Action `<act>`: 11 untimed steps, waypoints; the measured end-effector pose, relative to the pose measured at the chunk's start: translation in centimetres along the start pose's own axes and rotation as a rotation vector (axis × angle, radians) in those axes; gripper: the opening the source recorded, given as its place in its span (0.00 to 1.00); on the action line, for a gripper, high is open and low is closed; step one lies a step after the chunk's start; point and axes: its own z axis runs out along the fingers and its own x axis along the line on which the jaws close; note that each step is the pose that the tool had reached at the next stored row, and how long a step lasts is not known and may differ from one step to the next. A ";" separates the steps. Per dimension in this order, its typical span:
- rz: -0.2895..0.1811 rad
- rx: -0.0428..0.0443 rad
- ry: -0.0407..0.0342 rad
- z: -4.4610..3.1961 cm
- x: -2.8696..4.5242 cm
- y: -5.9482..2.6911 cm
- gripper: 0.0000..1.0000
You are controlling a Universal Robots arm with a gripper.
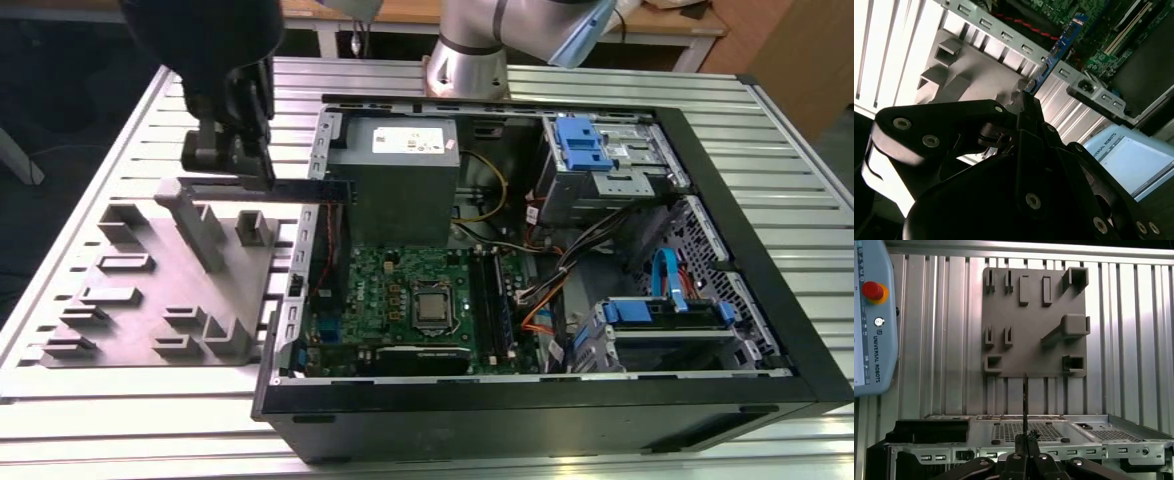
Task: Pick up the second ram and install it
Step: 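Pick up the second ram and move it above second insertion slot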
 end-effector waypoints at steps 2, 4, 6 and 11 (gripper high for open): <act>0.000 -0.0003 0.0000 -0.04 -0.01 -0.64 0.08; 0.000 -0.0004 0.0000 -0.07 -0.02 -1.29 0.08; 0.000 -0.0006 0.0000 -0.11 -0.02 -1.98 0.08; 0.000 -0.0009 0.0000 -0.20 -0.05 -3.77 0.08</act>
